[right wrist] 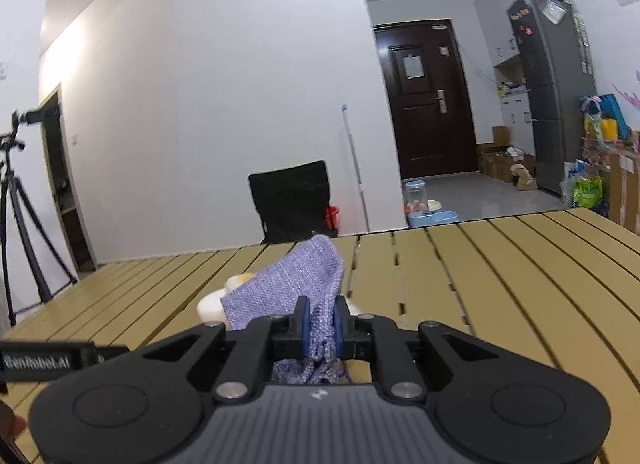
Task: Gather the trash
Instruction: 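Close the right gripper on the purple cloth pouch while the left grips the blue tissue pack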
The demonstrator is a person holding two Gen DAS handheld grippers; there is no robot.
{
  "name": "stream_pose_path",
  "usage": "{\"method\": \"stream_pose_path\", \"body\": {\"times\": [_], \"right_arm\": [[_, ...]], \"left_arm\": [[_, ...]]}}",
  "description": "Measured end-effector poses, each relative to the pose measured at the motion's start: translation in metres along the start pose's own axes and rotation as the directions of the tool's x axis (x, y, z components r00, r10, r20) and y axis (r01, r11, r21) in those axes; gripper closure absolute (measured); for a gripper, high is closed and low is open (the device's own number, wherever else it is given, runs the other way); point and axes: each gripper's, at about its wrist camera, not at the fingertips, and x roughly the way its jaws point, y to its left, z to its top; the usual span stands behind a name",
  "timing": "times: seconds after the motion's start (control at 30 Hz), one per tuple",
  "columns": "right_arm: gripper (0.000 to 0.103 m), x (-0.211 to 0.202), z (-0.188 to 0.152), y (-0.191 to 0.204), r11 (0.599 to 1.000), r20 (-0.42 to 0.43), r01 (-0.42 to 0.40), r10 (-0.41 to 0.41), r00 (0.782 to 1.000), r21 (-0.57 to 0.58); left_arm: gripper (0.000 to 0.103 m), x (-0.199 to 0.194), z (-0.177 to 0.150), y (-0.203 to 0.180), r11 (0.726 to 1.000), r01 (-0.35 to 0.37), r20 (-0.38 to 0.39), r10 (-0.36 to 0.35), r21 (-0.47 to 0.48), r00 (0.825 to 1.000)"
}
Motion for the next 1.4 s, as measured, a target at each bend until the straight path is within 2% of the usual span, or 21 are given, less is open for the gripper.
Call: {"method": "stream_pose_path", "body": {"times": [0.17, 0.43, 0.7, 0.77, 0.8, 0.87, 0.93, 1.0, 1.1, 1.13, 1.23, 1.33, 1.37, 1.4], "right_arm": [[0.092, -0.011, 0.002, -0.031, 0.997, 0.009, 0.034, -0.035, 0.999, 0.071], [0.092, -0.023, -0.005, -0.072, 0.988, -0.044, 0.127, -0.124, 0.991, 0.089], [0.092, -0.019, -0.019, -0.101, 0.978, -0.138, 0.186, -0.173, 0.975, 0.089], [0.091, -0.019, -0.021, -0.105, 0.979, -0.151, 0.187, -0.172, 0.973, 0.086], [0.09, -0.019, -0.021, -0.105, 0.979, -0.16, 0.184, -0.169, 0.973, 0.085], [0.08, -0.018, -0.021, -0.106, 0.979, -0.172, 0.18, -0.162, 0.972, 0.092], [0.062, -0.017, -0.021, -0.106, 0.981, -0.183, 0.169, -0.149, 0.972, 0.099], [0.037, -0.019, -0.021, -0.103, 0.983, -0.178, 0.164, -0.147, 0.973, 0.086], [0.023, -0.019, -0.019, -0.097, 0.988, -0.177, 0.15, -0.14, 0.974, 0.044], [0.021, -0.019, -0.019, -0.094, 0.989, -0.179, 0.146, -0.138, 0.974, 0.032], [0.02, -0.014, -0.021, -0.088, 0.99, -0.198, 0.139, -0.136, 0.971, 0.001], [0.025, -0.007, -0.024, -0.085, 0.988, -0.223, 0.153, -0.157, 0.962, -0.034], [0.032, -0.005, -0.025, -0.084, 0.986, -0.23, 0.159, -0.165, 0.959, -0.043], [0.045, -0.004, -0.026, -0.084, 0.985, -0.229, 0.165, -0.172, 0.958, -0.052]], "left_arm": [[0.0, 0.007, -0.003, -0.022, 0.999, 0.027, -0.014, -0.027, 0.018, 1.0], [0.0, 0.027, -0.014, -0.067, 0.995, 0.074, -0.046, -0.071, 0.061, 0.996], [0.0, 0.056, -0.024, -0.102, 0.995, 0.035, -0.09, -0.027, 0.094, 0.996], [0.013, 0.06, -0.024, -0.105, 0.995, 0.024, -0.104, -0.014, 0.093, 0.995], [0.016, 0.06, -0.025, -0.105, 0.996, 0.016, -0.103, -0.006, 0.093, 0.995], [0.034, 0.059, -0.024, -0.105, 0.995, -0.008, -0.09, 0.018, 0.104, 0.996], [0.05, 0.058, -0.024, -0.103, 0.993, -0.018, -0.078, 0.028, 0.119, 0.997], [0.05, 0.056, -0.024, -0.101, 0.993, -0.014, -0.076, 0.023, 0.118, 0.997], [0.051, 0.055, -0.024, -0.098, 0.992, -0.018, -0.072, 0.027, 0.123, 0.997], [0.051, 0.054, -0.024, -0.098, 0.992, -0.018, -0.072, 0.027, 0.124, 0.997], [0.051, 0.053, -0.024, -0.095, 0.991, -0.013, -0.072, 0.023, 0.13, 0.997], [0.051, 0.051, -0.024, -0.094, 0.99, -0.012, -0.069, 0.022, 0.137, 0.997], [0.051, 0.05, -0.023, -0.093, 0.99, -0.011, -0.068, 0.021, 0.138, 0.997], [0.051, 0.05, -0.023, -0.092, 0.99, -0.01, -0.067, 0.019, 0.137, 0.998]]}}
